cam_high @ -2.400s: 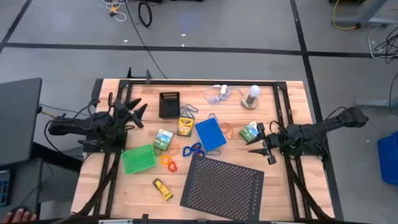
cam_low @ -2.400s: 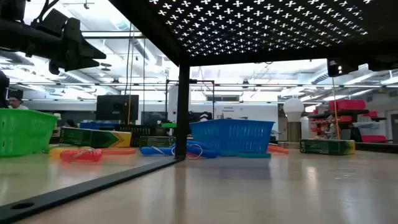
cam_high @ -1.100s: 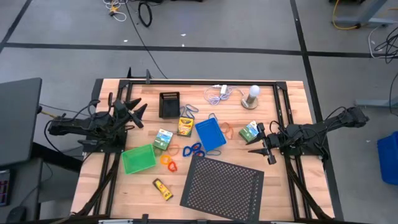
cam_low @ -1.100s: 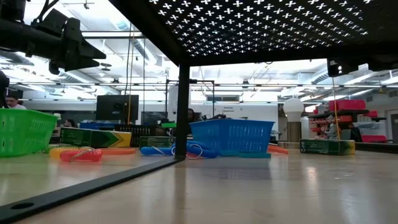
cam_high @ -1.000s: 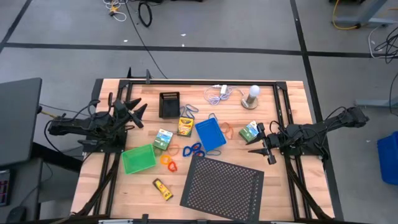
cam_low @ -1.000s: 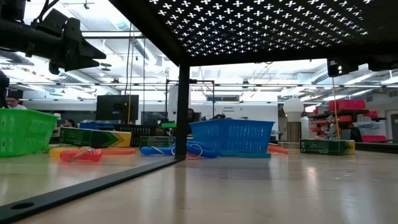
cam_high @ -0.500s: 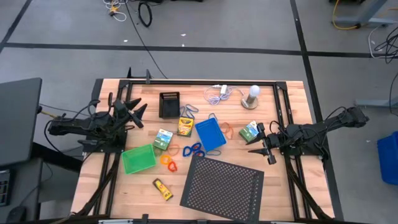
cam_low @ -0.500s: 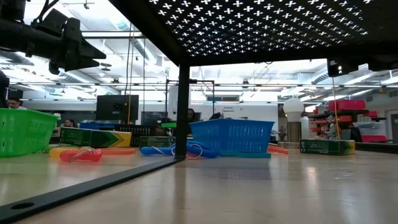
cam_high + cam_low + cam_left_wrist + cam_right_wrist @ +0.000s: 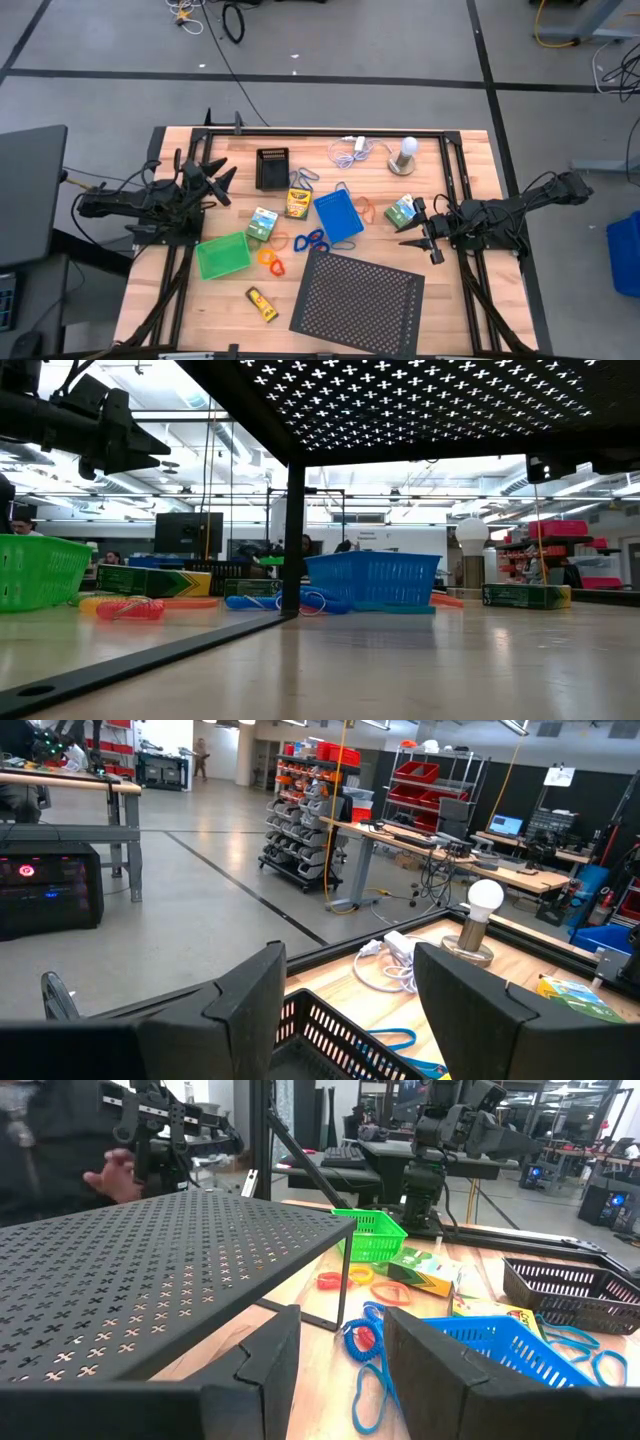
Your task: Pick & Place Office Desk Supplies
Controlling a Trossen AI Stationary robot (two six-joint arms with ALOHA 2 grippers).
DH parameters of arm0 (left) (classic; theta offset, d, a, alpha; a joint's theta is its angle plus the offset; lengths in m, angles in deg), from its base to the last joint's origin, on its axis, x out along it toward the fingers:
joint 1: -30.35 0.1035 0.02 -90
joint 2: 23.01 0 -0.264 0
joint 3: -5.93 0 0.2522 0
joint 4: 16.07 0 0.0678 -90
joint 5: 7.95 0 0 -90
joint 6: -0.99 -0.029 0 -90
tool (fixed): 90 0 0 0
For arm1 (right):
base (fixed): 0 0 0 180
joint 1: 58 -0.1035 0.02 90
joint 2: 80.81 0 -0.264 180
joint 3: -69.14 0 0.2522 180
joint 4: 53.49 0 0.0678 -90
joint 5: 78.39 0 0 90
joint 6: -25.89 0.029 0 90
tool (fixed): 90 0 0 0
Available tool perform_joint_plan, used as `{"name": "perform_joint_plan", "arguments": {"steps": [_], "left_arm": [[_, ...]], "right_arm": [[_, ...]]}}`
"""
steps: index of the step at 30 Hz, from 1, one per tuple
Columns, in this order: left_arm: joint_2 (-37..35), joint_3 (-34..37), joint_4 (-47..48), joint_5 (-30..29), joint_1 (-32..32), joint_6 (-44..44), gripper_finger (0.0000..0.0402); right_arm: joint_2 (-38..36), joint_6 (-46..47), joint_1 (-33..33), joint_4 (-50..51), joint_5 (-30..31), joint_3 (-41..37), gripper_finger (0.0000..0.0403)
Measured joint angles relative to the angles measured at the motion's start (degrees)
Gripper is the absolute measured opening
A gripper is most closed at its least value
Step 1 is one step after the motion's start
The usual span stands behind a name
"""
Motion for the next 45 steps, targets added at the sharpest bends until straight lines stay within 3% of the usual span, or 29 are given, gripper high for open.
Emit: {"name": "perform_joint_plan", "arguments": {"steps": [21,34,41,45], "left_arm": [[0.0,0.0,0.0,0.2,0.0,-2.6,0.0227],[0.0,0.0,-1.1,0.3,0.0,3.7,0.0227],[0.1,0.0,-0.9,-2.2,0.0,-4.8,0.0227],[0.1,0.0,-1.3,0.0,0.1,-9.4,0.0227]], "right_arm": [[0.0,0.0,0.0,0.0,0.0,0.0,0.0156],[0.0,0.0,0.0,0.5,0.0,0.0,0.0156],[0.0,0.0,0.0,0.5,0.0,0.0,0.0156],[0.0,0.0,0.0,0.5,0.0,0.0,0.0156]]}}
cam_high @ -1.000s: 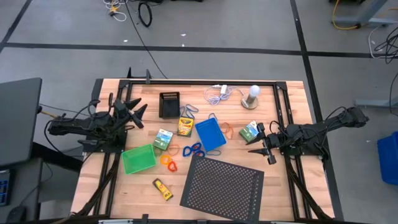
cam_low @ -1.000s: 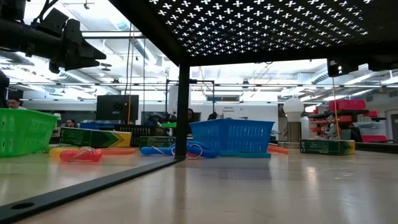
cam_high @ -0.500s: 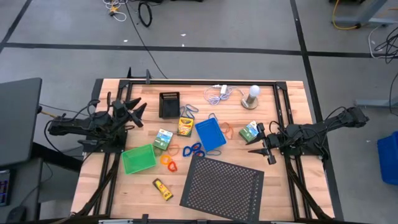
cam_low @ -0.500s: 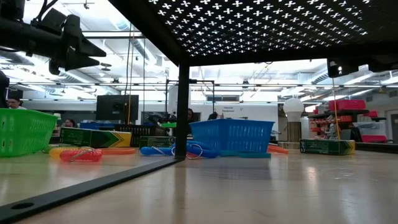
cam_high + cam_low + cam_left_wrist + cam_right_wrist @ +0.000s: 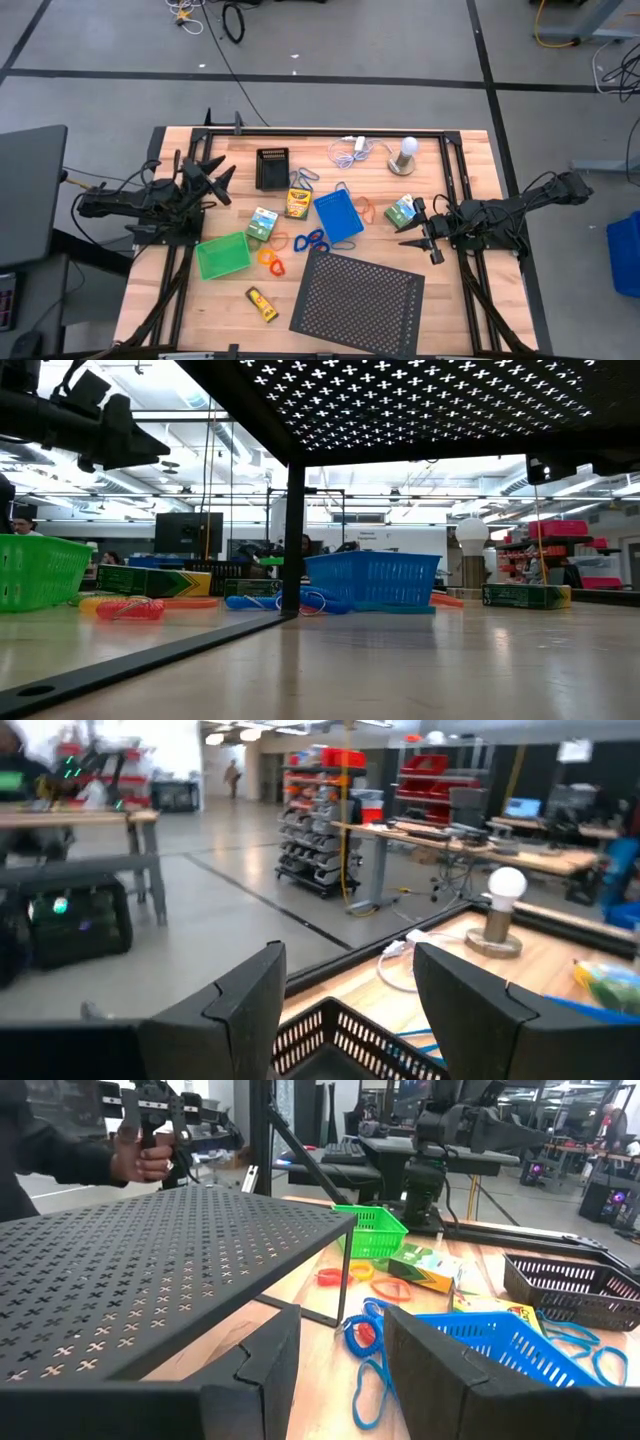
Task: Pick & Place Office Desk Supplies
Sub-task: Put the blue green crayon box into the black bin
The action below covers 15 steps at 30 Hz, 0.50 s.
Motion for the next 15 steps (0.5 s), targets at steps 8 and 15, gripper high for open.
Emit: {"name": "perform_joint_plan", "arguments": {"steps": [8,15], "left_arm": [[0.0,0.0,-0.2,9.7,0.0,0.4,0.0227],[0.0,0.0,-1.3,18.2,0.0,8.2,0.0227]], "right_arm": [[0.0,0.0,0.0,0.0,0.0,0.0,0.0156],[0.0,0.0,0.0,0.0,0.0,0.0,0.0156]]}}
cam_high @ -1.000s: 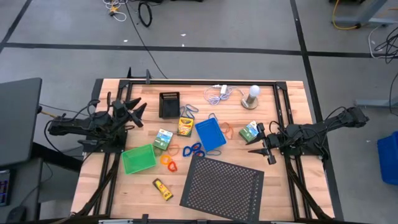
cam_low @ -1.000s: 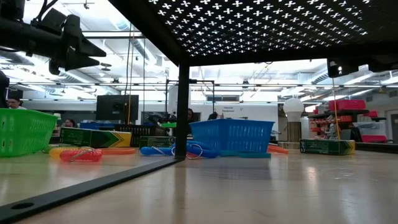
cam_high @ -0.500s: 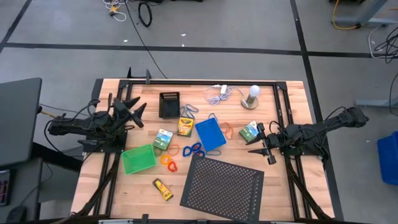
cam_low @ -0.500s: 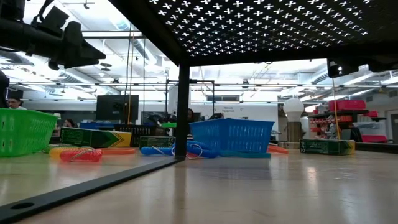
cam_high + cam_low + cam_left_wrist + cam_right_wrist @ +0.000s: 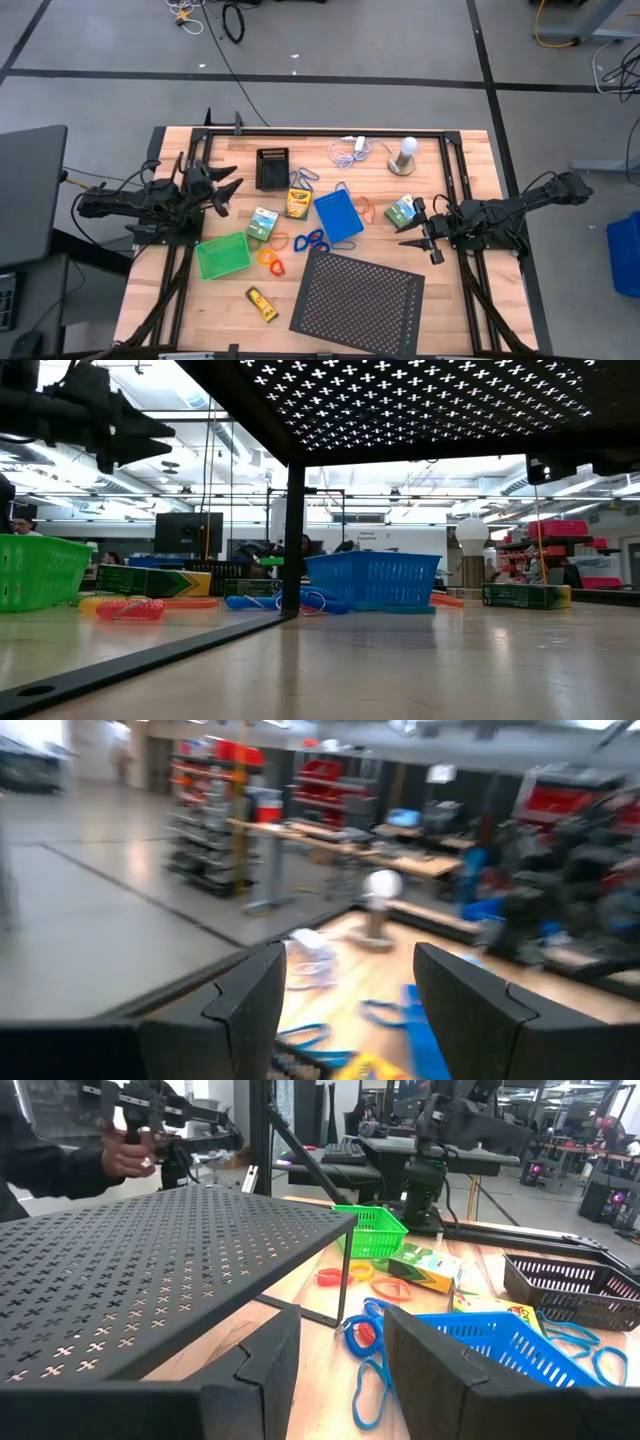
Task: Pick & Place Office Desk Supplies
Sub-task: Put the blue green crayon box into the black bin
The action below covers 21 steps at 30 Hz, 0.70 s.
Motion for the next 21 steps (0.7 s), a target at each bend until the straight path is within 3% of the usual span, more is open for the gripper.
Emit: {"name": "perform_joint_plan", "arguments": {"steps": [6,9,21], "left_arm": [[0.0,0.0,-0.5,21.8,0.0,-1.1,0.0227],[0.1,0.0,-0.5,29.0,0.0,-1.0,0.0227],[2.0,0.0,-0.9,28.3,0.0,-1.8,0.0227]], "right_arm": [[0.0,-1.3,0.0,0.0,0.0,0.0,0.0156],[0.0,-2.6,0.0,-0.6,0.1,0.0,0.0156],[0.0,6.3,0.0,-17.9,2.6,0.0,0.0156]]}}
